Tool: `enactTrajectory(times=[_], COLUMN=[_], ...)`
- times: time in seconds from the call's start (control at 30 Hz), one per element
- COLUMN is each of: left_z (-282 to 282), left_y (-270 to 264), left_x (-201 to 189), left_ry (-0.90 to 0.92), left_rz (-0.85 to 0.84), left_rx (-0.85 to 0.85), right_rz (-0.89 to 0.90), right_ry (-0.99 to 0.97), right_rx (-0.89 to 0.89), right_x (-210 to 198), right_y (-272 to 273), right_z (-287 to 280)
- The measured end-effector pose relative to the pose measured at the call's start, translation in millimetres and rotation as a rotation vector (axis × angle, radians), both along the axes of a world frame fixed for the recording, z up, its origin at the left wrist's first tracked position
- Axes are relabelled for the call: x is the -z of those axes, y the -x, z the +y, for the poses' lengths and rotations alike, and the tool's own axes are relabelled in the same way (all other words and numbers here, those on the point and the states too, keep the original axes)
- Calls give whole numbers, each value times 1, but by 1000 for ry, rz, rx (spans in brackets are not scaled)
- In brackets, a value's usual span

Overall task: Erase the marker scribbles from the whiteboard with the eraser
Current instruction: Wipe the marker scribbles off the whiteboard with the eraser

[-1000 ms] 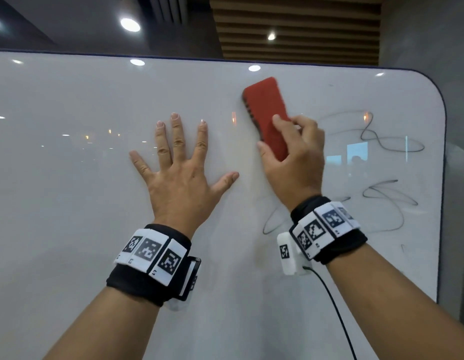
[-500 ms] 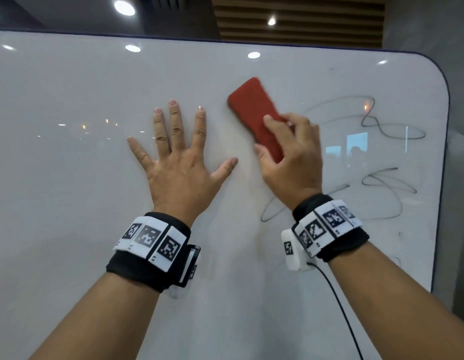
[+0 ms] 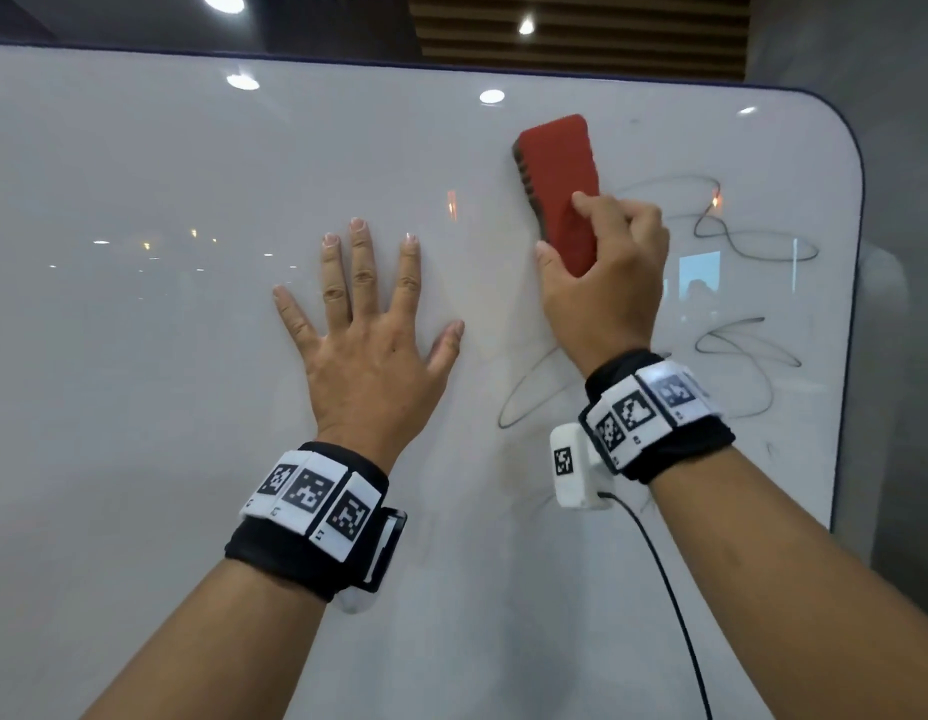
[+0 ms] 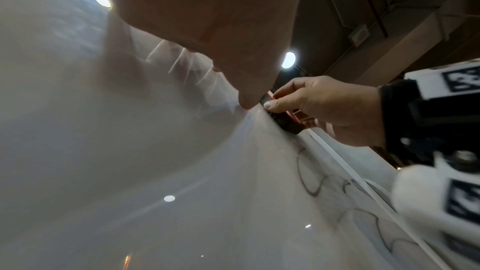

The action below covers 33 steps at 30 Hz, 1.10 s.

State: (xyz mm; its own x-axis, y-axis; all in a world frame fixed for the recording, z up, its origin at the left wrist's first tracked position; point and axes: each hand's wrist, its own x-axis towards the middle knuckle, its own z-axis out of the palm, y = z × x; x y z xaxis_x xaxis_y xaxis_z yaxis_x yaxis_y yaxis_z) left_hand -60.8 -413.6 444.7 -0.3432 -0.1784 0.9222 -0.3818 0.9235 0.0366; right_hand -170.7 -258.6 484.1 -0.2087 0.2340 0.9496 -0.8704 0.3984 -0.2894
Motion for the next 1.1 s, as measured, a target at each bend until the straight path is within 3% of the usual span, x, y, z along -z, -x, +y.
enactTrajectory(times=[0.17, 0.33, 0.6, 0.8, 1.0, 1.1], left_z=[2, 1, 2, 1, 3, 2], left_y=[4, 5, 5, 4, 4, 3], left_x=[7, 9, 9, 10, 10, 11], left_ry=[3, 9, -6, -6, -12, -11], left_rz=[12, 12, 18, 17, 27, 23], left_rx=[2, -1, 8, 12, 16, 24], right_rz=[109, 11, 107, -31, 108, -13], right_ry=[-224, -5, -197, -32, -306, -99], right_rx=[2, -32, 21, -13, 18, 13], right_x=[34, 10, 21, 3, 20, -3], right_y=[-15, 3, -2, 2, -6, 11], right_z=[-8, 0, 3, 7, 11, 26])
